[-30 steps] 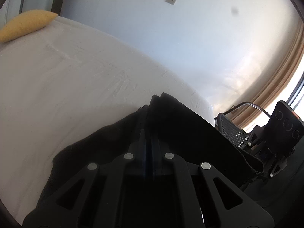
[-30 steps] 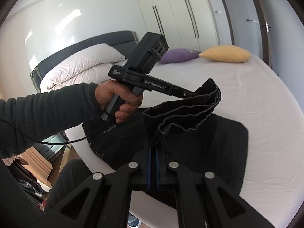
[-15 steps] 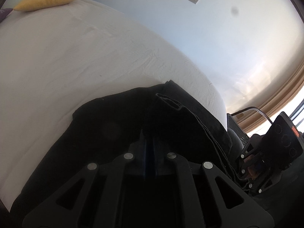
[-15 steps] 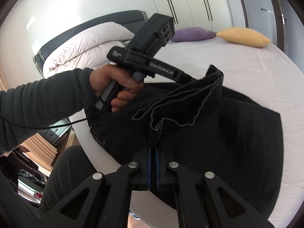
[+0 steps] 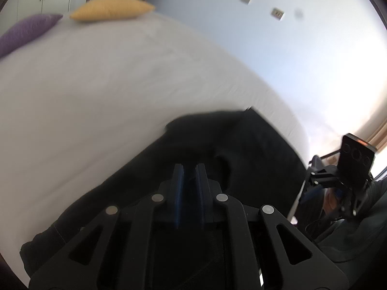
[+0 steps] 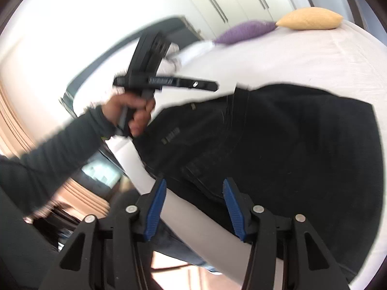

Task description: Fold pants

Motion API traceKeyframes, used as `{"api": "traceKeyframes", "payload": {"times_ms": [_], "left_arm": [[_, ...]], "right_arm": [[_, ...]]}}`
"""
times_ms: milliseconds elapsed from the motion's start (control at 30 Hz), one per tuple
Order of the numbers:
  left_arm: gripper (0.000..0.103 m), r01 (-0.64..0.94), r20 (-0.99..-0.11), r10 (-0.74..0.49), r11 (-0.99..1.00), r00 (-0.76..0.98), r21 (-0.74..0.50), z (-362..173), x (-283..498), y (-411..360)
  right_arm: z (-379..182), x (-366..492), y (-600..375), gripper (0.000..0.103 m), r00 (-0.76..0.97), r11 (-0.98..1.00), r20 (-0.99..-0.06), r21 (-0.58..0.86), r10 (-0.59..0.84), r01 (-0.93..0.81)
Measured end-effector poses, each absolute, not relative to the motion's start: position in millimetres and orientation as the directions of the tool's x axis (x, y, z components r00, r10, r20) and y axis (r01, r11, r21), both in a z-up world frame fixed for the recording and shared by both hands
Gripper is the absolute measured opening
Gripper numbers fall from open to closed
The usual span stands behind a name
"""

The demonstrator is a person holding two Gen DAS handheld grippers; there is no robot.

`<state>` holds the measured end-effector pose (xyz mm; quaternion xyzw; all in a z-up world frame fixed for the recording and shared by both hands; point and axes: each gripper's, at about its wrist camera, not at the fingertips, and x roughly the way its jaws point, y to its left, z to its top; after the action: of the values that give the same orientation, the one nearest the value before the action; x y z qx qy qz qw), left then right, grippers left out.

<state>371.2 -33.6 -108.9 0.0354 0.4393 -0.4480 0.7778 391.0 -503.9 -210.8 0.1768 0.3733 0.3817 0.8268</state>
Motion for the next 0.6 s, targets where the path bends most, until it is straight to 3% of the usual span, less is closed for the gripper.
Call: {"api": "traceKeyframes", "payload": {"times_ms": [233, 433, 600], "left_arm": [[0.01, 0.737, -0.642, -0.758, 0.497, 0.113, -0.458, -100, 351, -113], [0.01, 0.748, -0.738, -0.674, 0.502, 0.024, -0.433, -157, 318, -159], [0.01, 0.681, -0.748, -0.663, 0.55, 0.003, -0.484, -193, 302, -143]], "right_arm": [[-204, 426, -615, 0.054, 0.58, 0.597, -0.364, 0.752, 0.729, -0.28], [-237, 473, -636, 0.054, 0.527, 0.428, -0.283, 0.887, 0.801, -0.175], [-279, 522, -612, 0.054, 0.453, 0.4, -0.335, 0.915, 0.826, -0.052]]}}
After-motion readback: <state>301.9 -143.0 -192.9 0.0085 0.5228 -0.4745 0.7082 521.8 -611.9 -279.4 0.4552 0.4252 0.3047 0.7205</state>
